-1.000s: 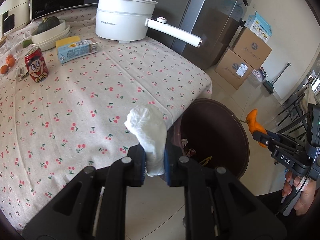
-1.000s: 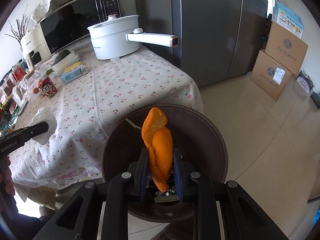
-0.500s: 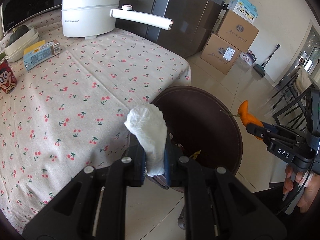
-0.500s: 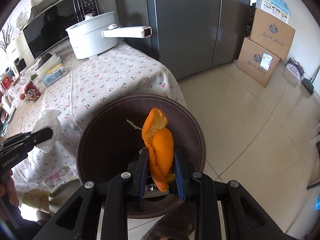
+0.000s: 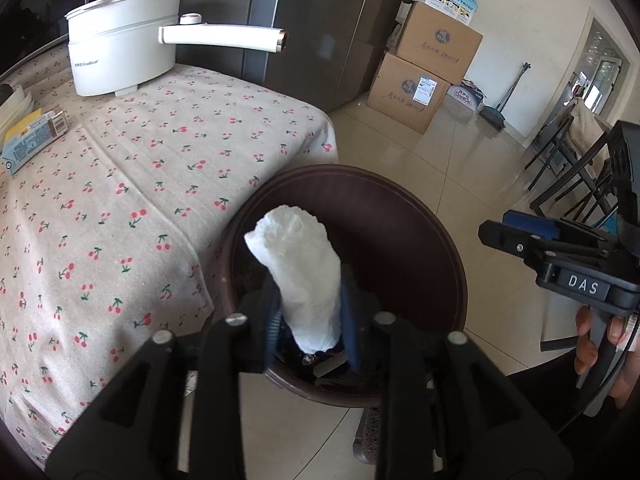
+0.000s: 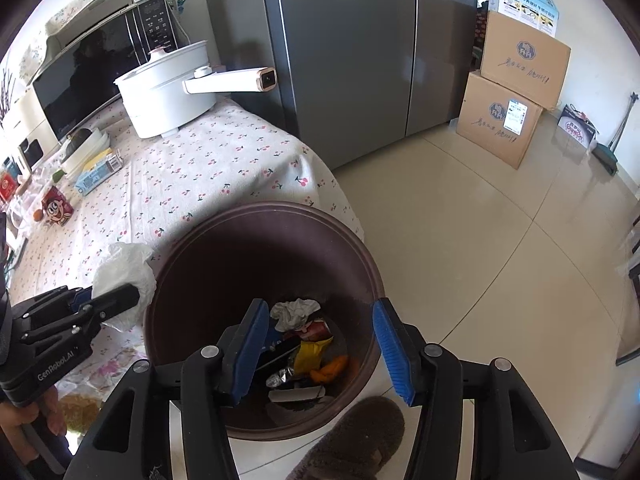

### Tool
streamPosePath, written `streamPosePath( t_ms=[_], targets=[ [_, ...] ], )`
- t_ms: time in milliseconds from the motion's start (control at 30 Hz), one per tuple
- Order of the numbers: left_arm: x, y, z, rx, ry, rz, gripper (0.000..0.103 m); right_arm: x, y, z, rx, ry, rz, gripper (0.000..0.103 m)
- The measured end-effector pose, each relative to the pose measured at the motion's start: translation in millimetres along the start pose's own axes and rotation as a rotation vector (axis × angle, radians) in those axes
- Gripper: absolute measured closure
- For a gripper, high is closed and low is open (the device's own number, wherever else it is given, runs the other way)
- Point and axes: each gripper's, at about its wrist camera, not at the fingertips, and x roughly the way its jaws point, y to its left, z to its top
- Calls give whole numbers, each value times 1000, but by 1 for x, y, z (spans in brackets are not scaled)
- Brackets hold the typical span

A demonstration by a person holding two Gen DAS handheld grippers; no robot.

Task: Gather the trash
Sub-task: 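Carry the tissue and orange peel over the brown bin and open both grippers, then move both grippers back over the table toward the red can and milk carton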

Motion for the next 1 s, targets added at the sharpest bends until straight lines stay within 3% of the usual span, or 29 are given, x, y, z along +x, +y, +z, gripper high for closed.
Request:
streamPosePath(
  t_ms=[33, 67, 300, 733, 1000],
  targets=[
    [-2, 0, 0, -8, -10, 24, 26, -1, 0, 1, 3, -4, 0, 44],
    [-6, 1, 0, -19, -38, 57, 14, -2, 0, 1, 4, -8, 0, 44],
    [-18, 16, 3, -50, -60, 203, 7, -7, 7, 6, -1, -34, 3, 41],
    [-65, 68, 0, -177, -121, 317, 1, -34, 51, 24, -53, -141, 53, 20],
    [-98, 94, -4, -214, -169, 385, 1, -42, 92, 31, -121, -186, 87, 17]
  ],
)
